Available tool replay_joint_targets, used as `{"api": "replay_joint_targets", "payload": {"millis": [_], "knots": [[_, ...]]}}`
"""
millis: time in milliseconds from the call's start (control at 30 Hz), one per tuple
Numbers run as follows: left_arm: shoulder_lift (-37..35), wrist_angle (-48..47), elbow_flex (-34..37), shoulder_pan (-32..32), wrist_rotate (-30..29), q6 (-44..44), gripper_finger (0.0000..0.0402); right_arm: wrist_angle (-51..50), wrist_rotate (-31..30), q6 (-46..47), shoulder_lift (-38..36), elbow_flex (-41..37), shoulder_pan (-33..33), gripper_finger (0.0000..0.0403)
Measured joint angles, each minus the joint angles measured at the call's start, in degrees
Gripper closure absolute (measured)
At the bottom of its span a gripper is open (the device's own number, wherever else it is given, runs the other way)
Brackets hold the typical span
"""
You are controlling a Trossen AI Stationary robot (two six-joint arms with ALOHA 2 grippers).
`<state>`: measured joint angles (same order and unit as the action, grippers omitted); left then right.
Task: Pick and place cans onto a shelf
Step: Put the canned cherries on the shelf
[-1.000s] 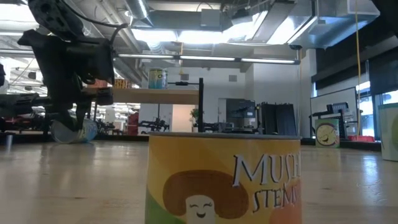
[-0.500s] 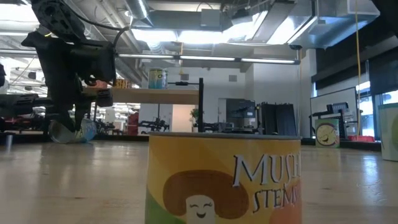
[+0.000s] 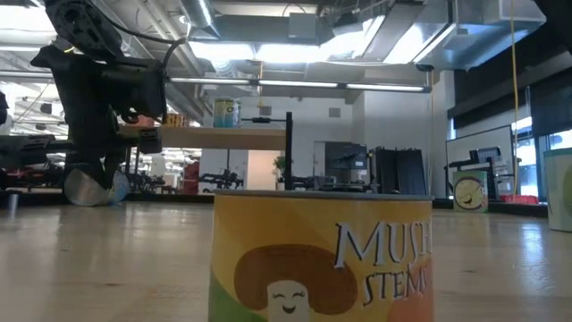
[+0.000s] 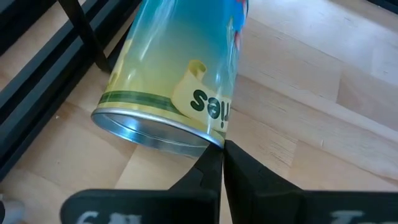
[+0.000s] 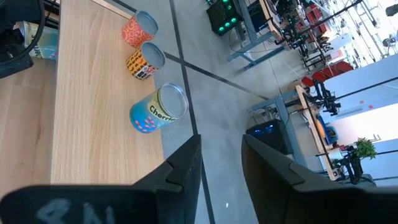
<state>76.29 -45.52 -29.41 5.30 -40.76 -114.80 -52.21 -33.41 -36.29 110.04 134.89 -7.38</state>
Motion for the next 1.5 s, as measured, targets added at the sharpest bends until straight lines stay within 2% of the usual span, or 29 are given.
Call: {"api": "replay_joint_targets", "payload": {"millis": [400,733,1067,1500], "knots": [[-0.1,3.7,-0.1,-1.9,4.5,5.8,0.0401,0.0,0.0,0.0,0.0,0.0,0.0,0.0287],[0.0,4.8,-5.1,-4.8,10.5,15.9,0.0401,0.0,0.0,0.0,0.0,0.0,0.0,0.0287],[0.0,4.6,-9.3,-7.8,22.0,28.9,0.0401,0.0,0.0,0.0,0.0,0.0,0.0,0.0287],[0.0,3.5,-14.2,-14.3,35.9,40.3,0.0401,0.0,0.0,0.0,0.0,0.0,0.0,0.0287]]}}
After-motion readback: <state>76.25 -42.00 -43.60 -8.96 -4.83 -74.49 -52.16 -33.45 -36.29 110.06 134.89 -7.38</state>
